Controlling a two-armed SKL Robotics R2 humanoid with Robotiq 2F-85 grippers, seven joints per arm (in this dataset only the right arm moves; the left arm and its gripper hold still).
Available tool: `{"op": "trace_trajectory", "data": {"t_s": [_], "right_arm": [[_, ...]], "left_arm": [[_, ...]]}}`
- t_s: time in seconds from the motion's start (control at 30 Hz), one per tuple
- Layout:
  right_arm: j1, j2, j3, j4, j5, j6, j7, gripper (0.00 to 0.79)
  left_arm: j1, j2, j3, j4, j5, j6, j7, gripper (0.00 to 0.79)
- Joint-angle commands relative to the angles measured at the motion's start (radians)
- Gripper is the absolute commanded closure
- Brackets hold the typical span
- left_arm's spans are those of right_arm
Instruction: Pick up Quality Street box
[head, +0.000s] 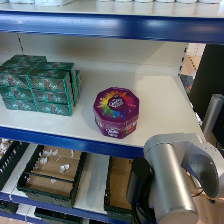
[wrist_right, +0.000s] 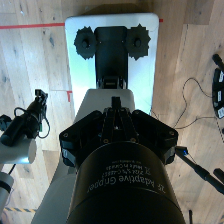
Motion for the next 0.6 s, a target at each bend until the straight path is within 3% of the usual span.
{"op": "trace_trajectory", "data": {"t_s": [0.03, 0.33, 0.6], "right_arm": [[0.036, 0.005, 0.021, 0.012, 0.002, 0.019, 0.001, 0.785], [0.056, -0.001, -0.009, 0.015, -0.001, 0.083, 0.001, 0.785], [0.054, -0.009, -0.024, 0.015, -0.003, 0.099, 0.0, 0.785]], "left_arm": [[0.0, 0.0, 0.0, 0.0, 0.0, 0.0, 0.0, 0.785], [0.0, 0.0, 0.0, 0.0, 0.0, 0.0, 0.0, 0.785], [0.0, 0.0, 0.0, 0.0, 0.0, 0.0, 0.0, 0.785]]}}
